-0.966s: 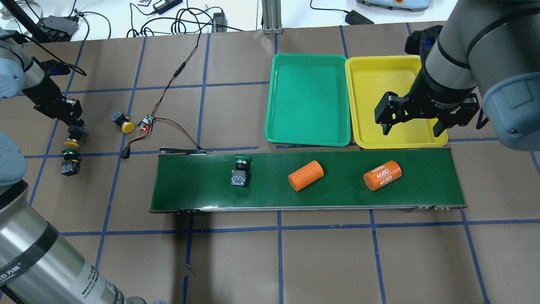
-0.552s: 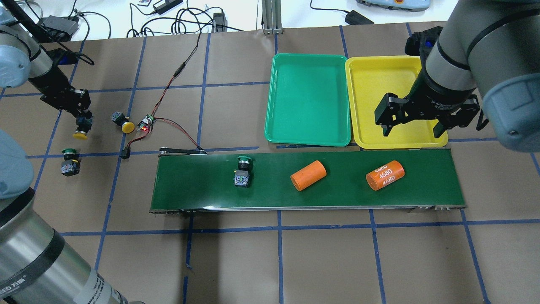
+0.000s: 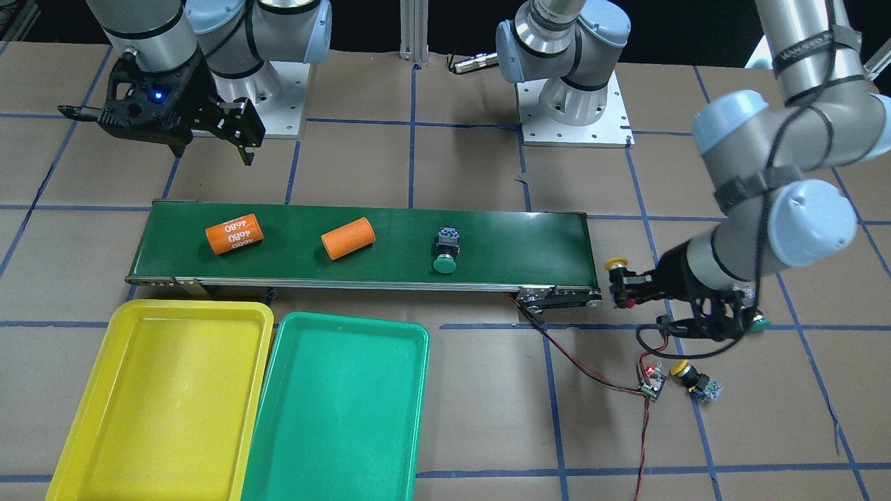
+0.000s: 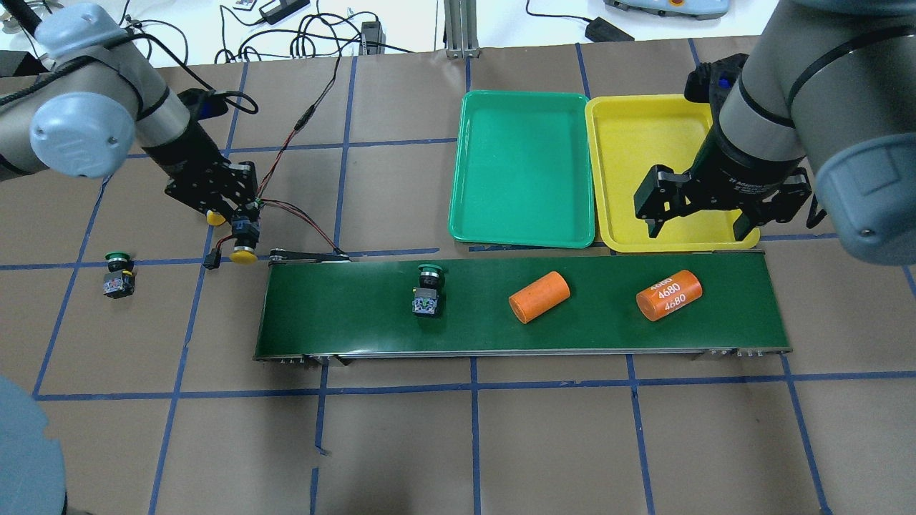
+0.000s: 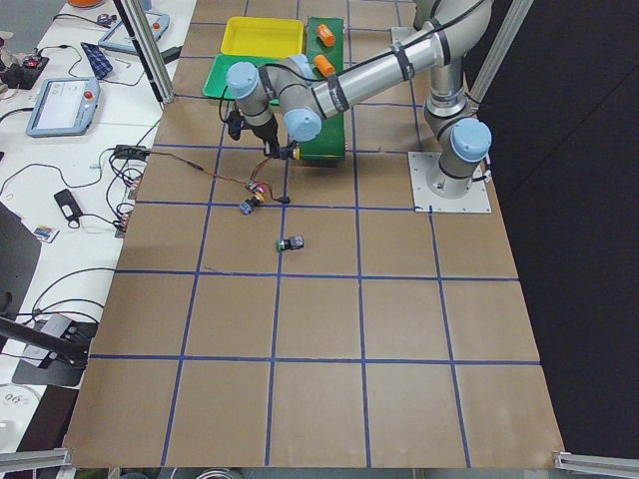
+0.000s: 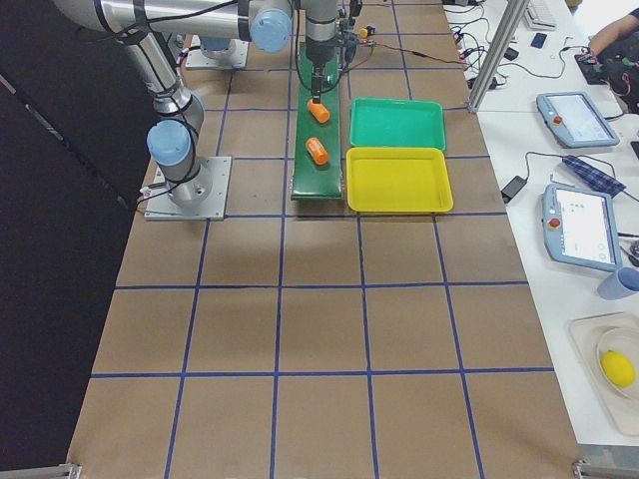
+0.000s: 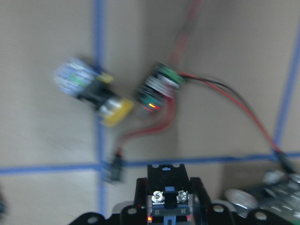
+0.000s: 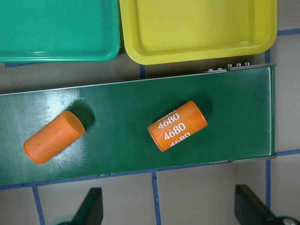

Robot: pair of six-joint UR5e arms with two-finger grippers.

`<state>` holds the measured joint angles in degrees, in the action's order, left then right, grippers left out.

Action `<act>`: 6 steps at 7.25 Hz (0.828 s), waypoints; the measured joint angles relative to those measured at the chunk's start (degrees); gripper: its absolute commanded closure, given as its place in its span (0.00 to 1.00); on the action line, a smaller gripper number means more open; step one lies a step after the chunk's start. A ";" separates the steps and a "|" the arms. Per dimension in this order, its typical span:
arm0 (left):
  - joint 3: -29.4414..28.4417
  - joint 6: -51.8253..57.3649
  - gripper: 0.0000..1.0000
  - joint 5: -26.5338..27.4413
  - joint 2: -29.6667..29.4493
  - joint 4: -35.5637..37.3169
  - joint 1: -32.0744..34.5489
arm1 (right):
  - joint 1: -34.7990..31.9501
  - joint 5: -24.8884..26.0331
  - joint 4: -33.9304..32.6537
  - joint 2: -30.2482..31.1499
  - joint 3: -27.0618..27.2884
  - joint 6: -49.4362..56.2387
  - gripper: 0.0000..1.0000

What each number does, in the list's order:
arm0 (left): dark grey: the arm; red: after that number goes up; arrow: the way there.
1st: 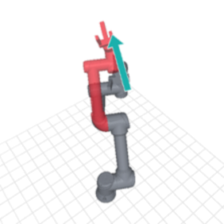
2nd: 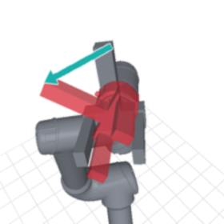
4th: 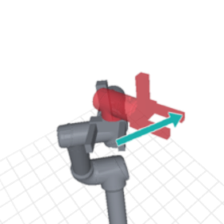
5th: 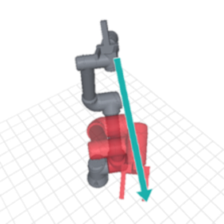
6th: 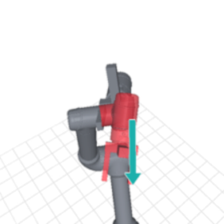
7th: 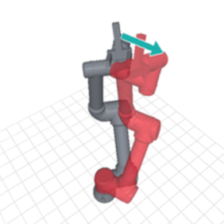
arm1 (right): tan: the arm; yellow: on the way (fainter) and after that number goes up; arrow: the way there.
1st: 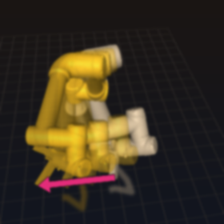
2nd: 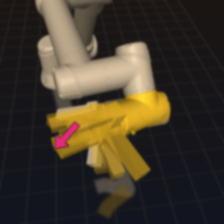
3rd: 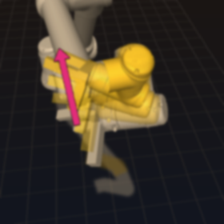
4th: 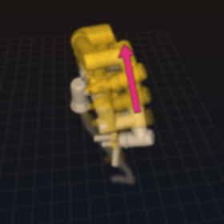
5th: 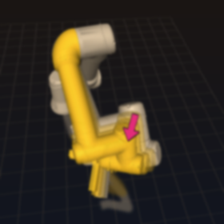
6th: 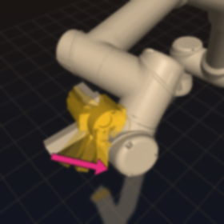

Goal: Sort buttons by color to trays
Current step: 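Place the yellow push-button on the belt with the left gripper, then move the left gripper to the second yellow push-button and grasp it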

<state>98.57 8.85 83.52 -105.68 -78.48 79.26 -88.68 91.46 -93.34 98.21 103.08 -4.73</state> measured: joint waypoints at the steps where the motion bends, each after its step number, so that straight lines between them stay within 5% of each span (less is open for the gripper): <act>1: 4.15 -2.60 1.00 -0.15 3.00 0.28 3.27 | 0.00 0.01 0.00 -0.03 0.06 0.01 0.00; 4: 8.77 -7.96 0.29 -0.13 4.69 2.28 8.28 | 0.08 0.06 -0.35 -0.38 0.13 0.06 0.00; 6: 7.93 -8.00 0.05 0.05 4.70 5.84 8.31 | 0.08 0.06 -0.09 -0.38 0.50 -0.53 0.00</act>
<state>106.51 0.84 83.57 -100.98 -72.64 87.57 -88.60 91.52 -93.43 97.83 103.58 -5.26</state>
